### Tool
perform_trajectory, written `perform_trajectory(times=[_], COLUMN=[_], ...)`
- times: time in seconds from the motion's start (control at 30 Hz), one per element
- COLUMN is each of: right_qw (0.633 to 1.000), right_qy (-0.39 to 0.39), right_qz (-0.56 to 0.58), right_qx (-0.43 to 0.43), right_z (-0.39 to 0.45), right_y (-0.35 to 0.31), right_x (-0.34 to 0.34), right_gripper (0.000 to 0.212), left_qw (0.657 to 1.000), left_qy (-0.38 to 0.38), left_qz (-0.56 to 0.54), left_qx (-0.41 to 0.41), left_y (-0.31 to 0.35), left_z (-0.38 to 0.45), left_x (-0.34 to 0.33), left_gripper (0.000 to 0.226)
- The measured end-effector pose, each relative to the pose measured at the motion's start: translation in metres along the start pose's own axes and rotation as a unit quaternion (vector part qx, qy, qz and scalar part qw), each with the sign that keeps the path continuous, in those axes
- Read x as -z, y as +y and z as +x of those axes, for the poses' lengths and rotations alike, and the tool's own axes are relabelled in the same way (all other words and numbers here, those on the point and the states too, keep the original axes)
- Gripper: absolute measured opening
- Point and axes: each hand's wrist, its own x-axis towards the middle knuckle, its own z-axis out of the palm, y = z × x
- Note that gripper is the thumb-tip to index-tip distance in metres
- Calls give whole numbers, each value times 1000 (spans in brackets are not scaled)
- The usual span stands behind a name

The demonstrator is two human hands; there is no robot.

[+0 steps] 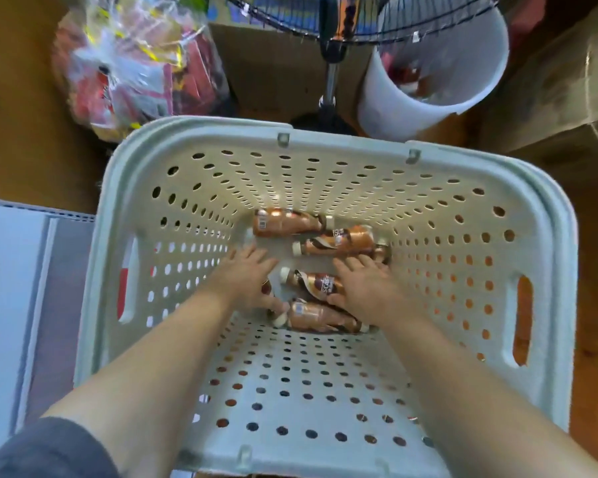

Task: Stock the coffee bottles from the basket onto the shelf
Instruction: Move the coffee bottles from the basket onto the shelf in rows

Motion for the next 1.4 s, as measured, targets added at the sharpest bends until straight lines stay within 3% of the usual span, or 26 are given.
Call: perform_trajectory(times=[0.13, 0.27, 0.43, 0.6, 0.77, 0.93, 1.07, 1.17, 1.23, 1.4], right_qw=[999, 998, 998, 997, 998, 998, 998, 994, 991, 973], right_qy=[-39, -58, -61, -63, -47, -38, -26, -24, -33, -92], right_qz=[-1, -5, -15, -19, -42, -22, 30, 76, 98, 182], right_qx=[-5, -12, -14, -25, -25, -33, -42, -71, -91, -110], right_z=[10, 12, 16, 20, 24, 25, 22, 17, 14, -1], right_y=[2, 4, 5, 2, 1, 2, 4, 4, 4, 5], right_x=[-8, -14, -19, -22, -24, -14, -4, 0, 4, 7], right_gripper=[86, 82, 78, 81, 78, 65, 61, 62, 62, 62], left_qw=[998, 993, 986, 983, 987, 993, 992, 984, 978, 943], left_qy=[16, 60, 86, 100, 53, 30, 54, 44, 32, 25], left_qz=[55, 96, 142, 156, 147, 90, -29, -109, -154, -288], left_qx=[-21, -19, -13, -1, 29, 70, 112, 131, 139, 166], left_y=[-6, -8, -12, -17, -6, -6, -4, -1, 2, 10], left_z=[4, 10, 19, 20, 11, -1, -7, -9, -11, -25], left_x=[-17, -24, -22, -21, -3, 16, 23, 27, 24, 14], left_gripper=[120, 80, 60, 69, 68, 73, 67, 64, 73, 81])
